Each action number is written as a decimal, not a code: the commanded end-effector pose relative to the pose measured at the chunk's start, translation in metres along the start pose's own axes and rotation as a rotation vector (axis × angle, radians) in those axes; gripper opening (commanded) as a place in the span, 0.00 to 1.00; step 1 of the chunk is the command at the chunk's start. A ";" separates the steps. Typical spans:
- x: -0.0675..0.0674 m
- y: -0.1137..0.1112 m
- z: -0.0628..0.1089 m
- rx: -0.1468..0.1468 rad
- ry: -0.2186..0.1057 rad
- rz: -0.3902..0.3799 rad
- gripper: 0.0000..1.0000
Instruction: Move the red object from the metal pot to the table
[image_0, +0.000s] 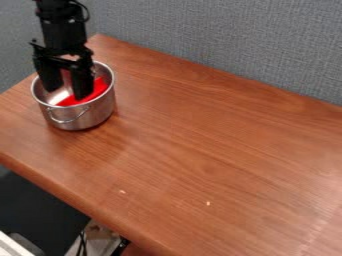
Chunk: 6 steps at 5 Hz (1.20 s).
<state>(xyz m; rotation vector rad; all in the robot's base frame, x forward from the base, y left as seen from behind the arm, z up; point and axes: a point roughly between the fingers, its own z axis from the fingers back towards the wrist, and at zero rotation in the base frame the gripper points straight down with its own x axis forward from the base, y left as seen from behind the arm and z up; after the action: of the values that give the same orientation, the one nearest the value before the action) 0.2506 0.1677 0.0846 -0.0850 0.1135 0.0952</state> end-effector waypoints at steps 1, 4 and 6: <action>0.017 0.022 0.012 0.010 -0.007 0.042 1.00; 0.048 0.018 0.016 0.001 0.052 -0.073 1.00; 0.051 0.014 0.001 0.009 0.100 -0.123 1.00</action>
<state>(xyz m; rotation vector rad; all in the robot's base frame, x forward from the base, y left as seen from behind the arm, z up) 0.2980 0.1822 0.0661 -0.1180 0.2407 -0.0337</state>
